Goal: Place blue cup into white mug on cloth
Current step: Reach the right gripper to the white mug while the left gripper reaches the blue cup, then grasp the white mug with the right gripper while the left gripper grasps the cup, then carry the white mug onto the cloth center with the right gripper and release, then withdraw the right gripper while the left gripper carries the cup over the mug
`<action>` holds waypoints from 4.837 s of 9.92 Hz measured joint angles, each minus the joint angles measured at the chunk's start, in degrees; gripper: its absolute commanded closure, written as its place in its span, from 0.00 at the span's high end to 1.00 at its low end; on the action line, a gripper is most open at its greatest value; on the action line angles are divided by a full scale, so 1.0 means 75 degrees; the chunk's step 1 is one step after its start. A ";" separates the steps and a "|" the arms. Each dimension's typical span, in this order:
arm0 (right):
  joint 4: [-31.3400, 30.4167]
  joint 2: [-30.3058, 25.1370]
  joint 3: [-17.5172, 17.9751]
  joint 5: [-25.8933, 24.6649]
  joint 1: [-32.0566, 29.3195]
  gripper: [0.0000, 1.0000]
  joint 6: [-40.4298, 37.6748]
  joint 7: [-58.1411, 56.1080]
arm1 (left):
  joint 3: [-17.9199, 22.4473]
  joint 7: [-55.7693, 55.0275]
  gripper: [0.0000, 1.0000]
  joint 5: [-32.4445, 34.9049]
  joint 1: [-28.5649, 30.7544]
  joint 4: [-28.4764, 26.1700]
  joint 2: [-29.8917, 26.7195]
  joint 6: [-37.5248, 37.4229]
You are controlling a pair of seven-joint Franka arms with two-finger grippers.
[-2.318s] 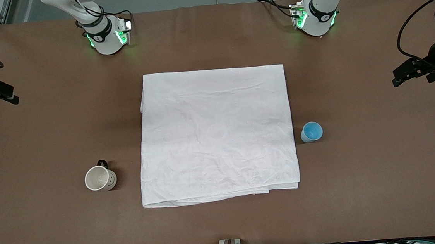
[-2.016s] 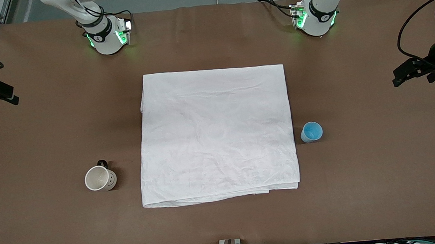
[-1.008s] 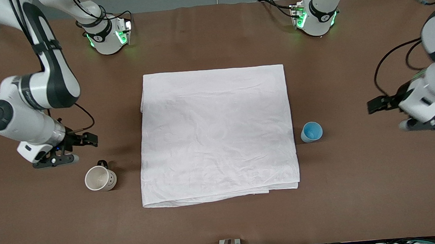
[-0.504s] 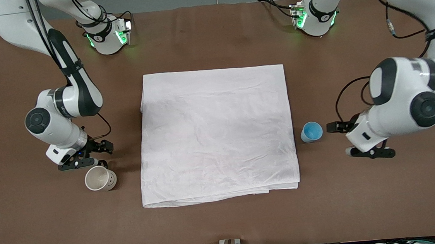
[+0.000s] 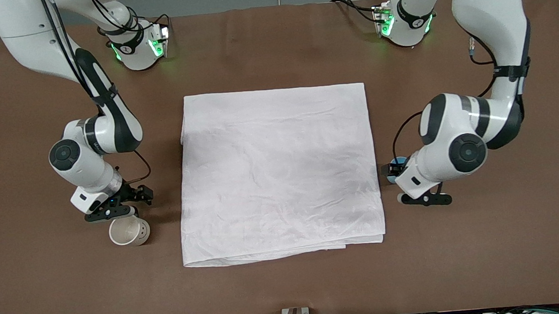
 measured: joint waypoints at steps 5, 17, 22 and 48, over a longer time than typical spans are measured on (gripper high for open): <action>0.0507 0.0215 -0.0039 0.0014 -0.0054 0.97 -0.0092 0.0008 | 0.0029 -0.0212 0.98 0.0002 -0.0009 -0.0767 -0.0057 0.0856; 0.0845 0.0244 -0.0050 0.0021 -0.0139 0.00 -0.0790 0.0018 | 0.0020 -0.0252 0.42 0.0003 -0.0051 -0.1479 -0.0017 0.1773; 0.2988 -0.0093 0.0199 0.0413 0.1076 0.01 -0.4106 0.3023 | 0.0025 -0.0257 0.00 0.0003 -0.0038 -0.1492 -0.0003 0.1773; 0.3923 -0.3274 -0.0319 -0.0388 0.0094 1.00 -0.8447 0.1638 | -0.0086 -0.0209 0.00 0.0009 -0.2907 0.2176 0.0371 -0.0054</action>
